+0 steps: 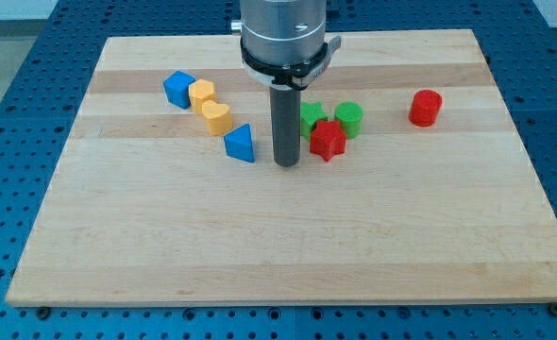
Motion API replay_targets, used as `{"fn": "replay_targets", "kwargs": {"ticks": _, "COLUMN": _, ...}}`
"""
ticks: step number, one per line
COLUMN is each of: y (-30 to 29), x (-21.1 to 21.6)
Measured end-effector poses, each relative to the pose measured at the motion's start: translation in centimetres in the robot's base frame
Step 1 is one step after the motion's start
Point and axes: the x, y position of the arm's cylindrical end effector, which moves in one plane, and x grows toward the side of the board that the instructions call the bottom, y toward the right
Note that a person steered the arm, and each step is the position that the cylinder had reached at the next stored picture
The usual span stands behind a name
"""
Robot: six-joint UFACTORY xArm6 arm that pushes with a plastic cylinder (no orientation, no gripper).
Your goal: Push the blue triangle into the yellow heart
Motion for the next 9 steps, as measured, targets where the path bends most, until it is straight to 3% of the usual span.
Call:
{"fn": "replay_targets", "kwargs": {"ticks": 6, "y": -8.1, "x": 0.0}}
{"fn": "replay_targets", "kwargs": {"ticks": 9, "y": -12.6, "x": -9.2}}
